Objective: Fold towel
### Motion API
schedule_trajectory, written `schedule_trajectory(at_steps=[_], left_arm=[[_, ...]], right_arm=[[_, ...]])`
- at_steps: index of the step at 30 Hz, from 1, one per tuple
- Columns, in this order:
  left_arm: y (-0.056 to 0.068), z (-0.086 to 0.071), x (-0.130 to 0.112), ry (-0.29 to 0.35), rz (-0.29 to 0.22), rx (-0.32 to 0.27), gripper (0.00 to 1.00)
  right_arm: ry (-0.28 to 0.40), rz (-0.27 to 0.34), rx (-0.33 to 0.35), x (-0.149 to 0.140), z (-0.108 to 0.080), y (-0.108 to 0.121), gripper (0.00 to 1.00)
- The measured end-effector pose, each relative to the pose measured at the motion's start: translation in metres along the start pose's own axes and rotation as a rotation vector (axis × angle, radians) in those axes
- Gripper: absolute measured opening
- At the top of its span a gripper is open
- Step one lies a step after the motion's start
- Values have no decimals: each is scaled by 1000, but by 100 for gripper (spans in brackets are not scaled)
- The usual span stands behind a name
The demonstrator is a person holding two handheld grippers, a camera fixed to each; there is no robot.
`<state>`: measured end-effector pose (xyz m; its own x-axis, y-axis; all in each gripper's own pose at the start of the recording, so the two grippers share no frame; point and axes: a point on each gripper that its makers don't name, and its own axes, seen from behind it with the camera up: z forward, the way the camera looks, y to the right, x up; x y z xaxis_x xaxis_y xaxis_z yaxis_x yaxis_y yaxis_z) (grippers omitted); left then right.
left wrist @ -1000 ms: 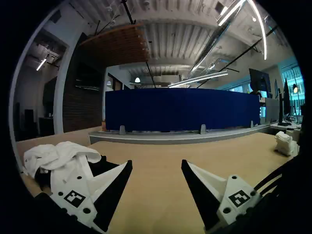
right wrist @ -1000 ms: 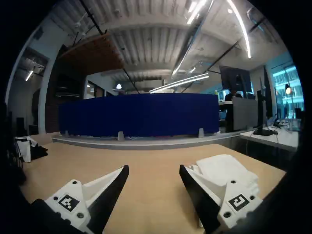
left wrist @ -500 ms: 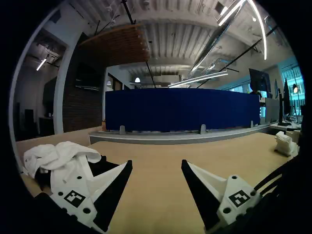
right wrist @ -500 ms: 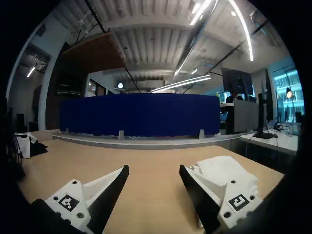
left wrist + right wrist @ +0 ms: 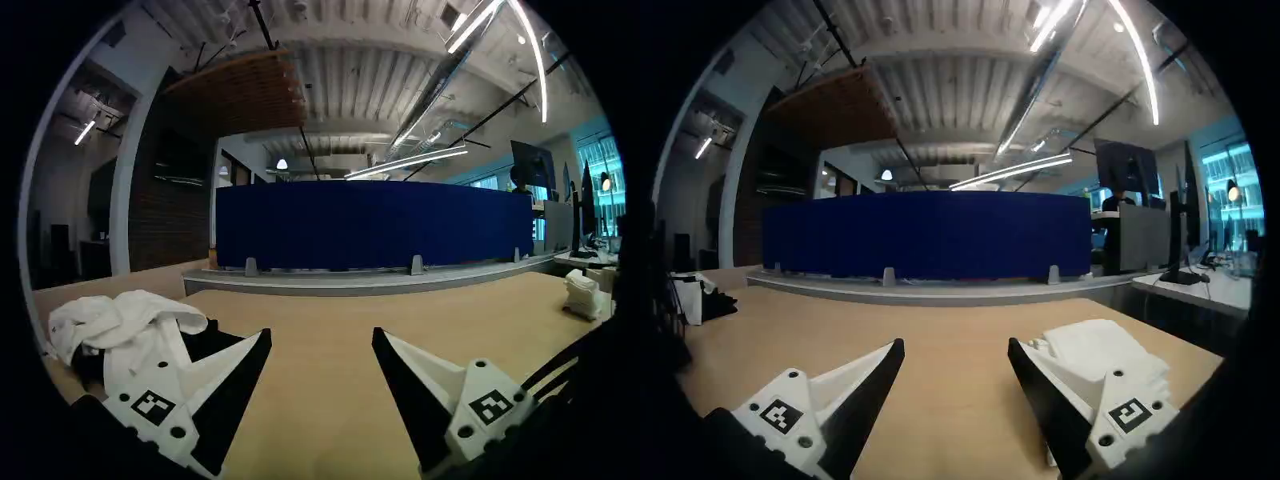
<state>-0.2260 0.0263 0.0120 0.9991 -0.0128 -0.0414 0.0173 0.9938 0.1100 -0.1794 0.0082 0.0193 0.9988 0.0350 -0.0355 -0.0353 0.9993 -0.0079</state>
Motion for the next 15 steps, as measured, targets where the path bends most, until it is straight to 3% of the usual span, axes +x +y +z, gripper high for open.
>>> schedule_trajectory(at_steps=[15], left_arm=[[-1, -2, 1, -1, 0, -1, 94]], right_arm=[[0, 0, 0, 0, -2, 0, 100]])
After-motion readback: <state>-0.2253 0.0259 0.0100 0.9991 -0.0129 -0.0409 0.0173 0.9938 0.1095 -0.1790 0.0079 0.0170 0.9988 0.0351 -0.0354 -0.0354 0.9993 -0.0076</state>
